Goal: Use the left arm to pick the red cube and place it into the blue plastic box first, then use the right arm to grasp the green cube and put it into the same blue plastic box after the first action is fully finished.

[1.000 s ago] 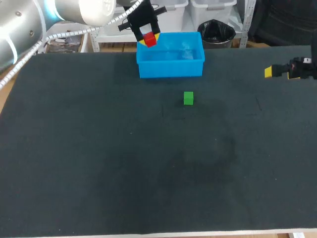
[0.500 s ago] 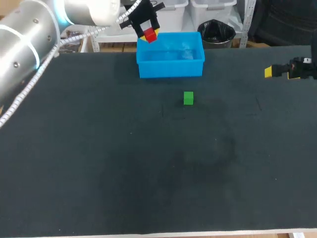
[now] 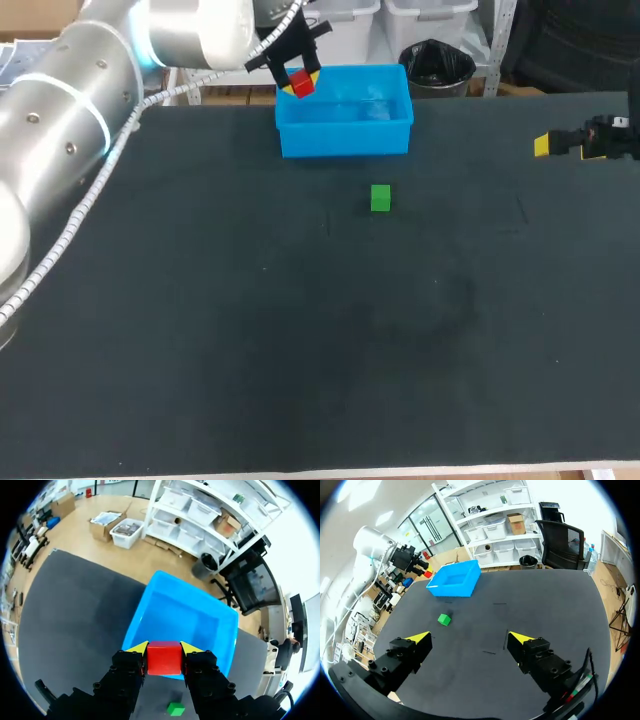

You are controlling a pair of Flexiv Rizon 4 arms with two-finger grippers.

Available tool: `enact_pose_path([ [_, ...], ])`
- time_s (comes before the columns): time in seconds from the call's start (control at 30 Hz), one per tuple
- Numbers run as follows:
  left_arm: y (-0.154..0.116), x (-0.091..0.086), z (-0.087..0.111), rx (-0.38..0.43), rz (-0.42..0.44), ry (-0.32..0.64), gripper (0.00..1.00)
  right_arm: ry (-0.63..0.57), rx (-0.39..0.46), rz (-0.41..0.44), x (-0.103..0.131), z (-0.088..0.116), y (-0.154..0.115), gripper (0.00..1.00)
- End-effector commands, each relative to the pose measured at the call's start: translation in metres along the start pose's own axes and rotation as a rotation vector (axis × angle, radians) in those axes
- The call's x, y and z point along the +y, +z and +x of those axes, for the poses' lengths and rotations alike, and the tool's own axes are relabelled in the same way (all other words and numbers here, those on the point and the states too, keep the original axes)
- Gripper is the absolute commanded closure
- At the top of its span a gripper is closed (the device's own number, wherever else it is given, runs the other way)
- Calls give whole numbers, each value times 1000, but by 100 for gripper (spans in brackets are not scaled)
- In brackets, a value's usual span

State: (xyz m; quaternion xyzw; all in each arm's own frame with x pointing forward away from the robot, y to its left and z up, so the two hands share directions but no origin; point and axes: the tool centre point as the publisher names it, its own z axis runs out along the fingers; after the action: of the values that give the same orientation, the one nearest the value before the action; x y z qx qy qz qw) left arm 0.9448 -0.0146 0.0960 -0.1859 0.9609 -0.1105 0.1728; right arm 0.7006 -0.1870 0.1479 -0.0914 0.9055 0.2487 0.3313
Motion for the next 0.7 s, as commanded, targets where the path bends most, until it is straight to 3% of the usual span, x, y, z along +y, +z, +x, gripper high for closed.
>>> enact_pose_path([
  [0.03, 7, -11, -13, 71, -21, -1, 100, 2, 1, 7, 2, 0, -1, 0],
  [0.1, 5, -12, -14, 67, -16, -2, 96, 2, 1, 7, 2, 0, -1, 0],
  [0.13, 4, -12, -15, 63, -14, -2, 62, 2, 1, 7, 2, 0, -1, 0],
  [0.17, 4, -13, -16, 61, -9, -2, 15, 2, 1, 7, 2, 0, -1, 0],
  [0.23, 0, -13, -18, 51, 1, -6, 8, 2, 1, 7, 2, 0, -1, 0],
  [0.27, -2, -13, -18, 46, 5, -8, 0, 2, 1, 7, 2, 0, -1, 0],
  [0.7, -41, -6, -15, -11, 85, 14, 0, 2, 1, 7, 2, 0, -1, 0],
])
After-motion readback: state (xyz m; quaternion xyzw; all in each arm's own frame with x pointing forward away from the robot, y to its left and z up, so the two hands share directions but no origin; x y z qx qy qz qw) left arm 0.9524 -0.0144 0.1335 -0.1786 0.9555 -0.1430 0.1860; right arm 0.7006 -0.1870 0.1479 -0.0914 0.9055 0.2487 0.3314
